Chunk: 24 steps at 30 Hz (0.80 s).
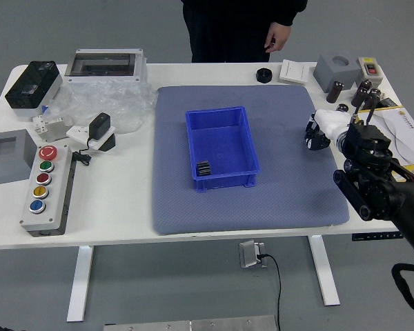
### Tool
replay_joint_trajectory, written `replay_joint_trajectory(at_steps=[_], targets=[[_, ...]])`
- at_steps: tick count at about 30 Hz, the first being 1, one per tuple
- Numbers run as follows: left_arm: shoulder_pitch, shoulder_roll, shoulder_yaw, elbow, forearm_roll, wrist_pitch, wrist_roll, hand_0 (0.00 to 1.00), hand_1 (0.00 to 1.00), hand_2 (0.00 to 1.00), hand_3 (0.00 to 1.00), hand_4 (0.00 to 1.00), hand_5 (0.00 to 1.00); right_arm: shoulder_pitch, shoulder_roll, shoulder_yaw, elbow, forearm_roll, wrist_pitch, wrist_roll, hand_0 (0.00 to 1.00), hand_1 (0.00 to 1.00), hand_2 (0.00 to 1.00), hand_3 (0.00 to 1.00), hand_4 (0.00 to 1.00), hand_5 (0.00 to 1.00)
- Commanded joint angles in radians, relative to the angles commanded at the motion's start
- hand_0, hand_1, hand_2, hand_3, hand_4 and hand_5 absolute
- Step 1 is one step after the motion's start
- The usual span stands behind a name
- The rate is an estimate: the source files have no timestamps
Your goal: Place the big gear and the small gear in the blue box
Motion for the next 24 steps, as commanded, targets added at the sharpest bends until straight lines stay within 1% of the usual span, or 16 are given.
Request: replay_joint_trajectory(at_steps=[7, 13, 19, 24], targets=[[-0.001, 0.001, 0.000, 0.000, -0.002, 0.000, 0.000, 0.790, 0.759, 0.751, 0.681, 0.555, 0.252, -0.010, -0.014, 0.015, 0.072, 0.000, -0.001, -0.006, 0.588, 0.417, 0.460, 0.527, 0.478, 0.068], [-0.002, 0.003, -0.002, 0.000, -0.003, 0.001, 0.000, 0.789, 0.758, 0.751, 0.680, 0.556, 0.252, -0.022, -0.024, 0.021, 0.149, 0.000, 0.002, -0.012, 0.589, 0.417, 0.457, 0.525, 0.475, 0.069], [-0.002, 0.003, -0.005, 0.000, -0.003, 0.001, 0.000, 0.789, 0.757, 0.750, 0.681, 0.556, 0.251, -0.038, -0.029, 0.020, 0.255, 0.000, 0.007, -0.020, 0.591, 0.417, 0.454, 0.523, 0.475, 0.069], [-0.001, 0.003, -0.006, 0.000, -0.003, 0.000, 0.001, 0.789, 0.756, 0.750, 0.682, 0.558, 0.251, -0.050, -0.023, 0.006, 0.350, 0.000, 0.014, -0.026, 0.591, 0.417, 0.453, 0.520, 0.474, 0.069]])
